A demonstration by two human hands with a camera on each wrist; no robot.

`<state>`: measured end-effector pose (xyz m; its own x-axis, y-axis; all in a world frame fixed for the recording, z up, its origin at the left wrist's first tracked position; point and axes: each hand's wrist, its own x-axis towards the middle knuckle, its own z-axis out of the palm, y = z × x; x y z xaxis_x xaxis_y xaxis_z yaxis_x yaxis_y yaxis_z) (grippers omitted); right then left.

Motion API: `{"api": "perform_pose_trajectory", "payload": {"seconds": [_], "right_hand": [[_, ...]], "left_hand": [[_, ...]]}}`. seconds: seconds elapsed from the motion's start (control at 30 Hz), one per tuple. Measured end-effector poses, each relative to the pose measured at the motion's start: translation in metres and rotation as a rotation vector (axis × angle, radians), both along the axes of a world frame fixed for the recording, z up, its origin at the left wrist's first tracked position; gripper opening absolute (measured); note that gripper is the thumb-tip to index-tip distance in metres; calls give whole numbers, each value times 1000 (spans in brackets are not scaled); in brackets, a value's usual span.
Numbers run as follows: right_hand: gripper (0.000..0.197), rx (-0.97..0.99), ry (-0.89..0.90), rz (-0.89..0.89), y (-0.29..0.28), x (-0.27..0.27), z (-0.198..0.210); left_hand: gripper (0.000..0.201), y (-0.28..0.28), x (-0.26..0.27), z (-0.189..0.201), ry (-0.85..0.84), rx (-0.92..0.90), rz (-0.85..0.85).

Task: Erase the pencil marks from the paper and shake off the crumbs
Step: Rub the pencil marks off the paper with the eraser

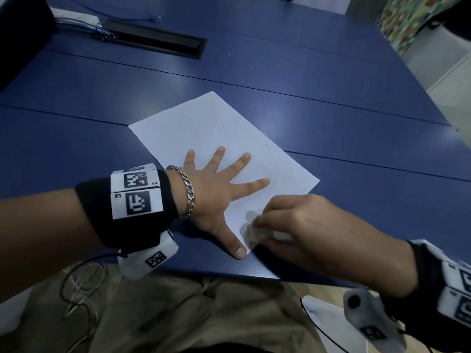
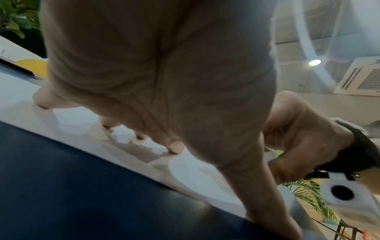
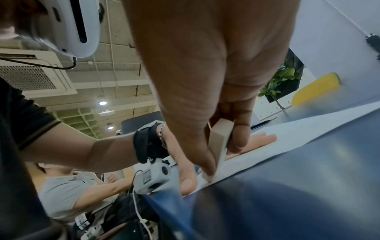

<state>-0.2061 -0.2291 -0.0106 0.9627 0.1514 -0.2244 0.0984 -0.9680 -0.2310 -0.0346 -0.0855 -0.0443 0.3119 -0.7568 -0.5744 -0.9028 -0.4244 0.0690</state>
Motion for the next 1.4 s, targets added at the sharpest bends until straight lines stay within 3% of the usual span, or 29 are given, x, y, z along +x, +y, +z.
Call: {"api": "perform_pose_trajectory", "payload": {"seconds": [0.17,0.4,0.53,0.63,0.83,1.0,1.17,1.33,1.4], "right_hand": [[27,11,-111,-142,-29,26,4],[20,-43,-57,-68,-4,-5,3],[21,37,-278,-395,-35,-13,15],[26,30,-285,-477,-42,-24,16],[23,100,-191,-445,-22,-26,4],[21,104,-151,-354,-17,-15,0],[21,-3,-155,-380,-14,-12,-4],[16,-9,-71,-231,14,-22,-5],[16,-6,-92,-285,-1,-14,-4]], "left_hand": [[139,0,0,1,-7,10,-3],[137,-1,-1,5,-17,14,-2],[141,0,-3,5,-54,-36,-22],[143,0,-5,12,-47,-102,-34],[139,-15,9,14,36,-47,-142],[141,-22,3,3,41,-39,-125],[141,-22,1,0,12,-22,-106],[144,-23,0,1,-1,-5,-105],[144,-23,0,1,-5,-5,-105]]}}
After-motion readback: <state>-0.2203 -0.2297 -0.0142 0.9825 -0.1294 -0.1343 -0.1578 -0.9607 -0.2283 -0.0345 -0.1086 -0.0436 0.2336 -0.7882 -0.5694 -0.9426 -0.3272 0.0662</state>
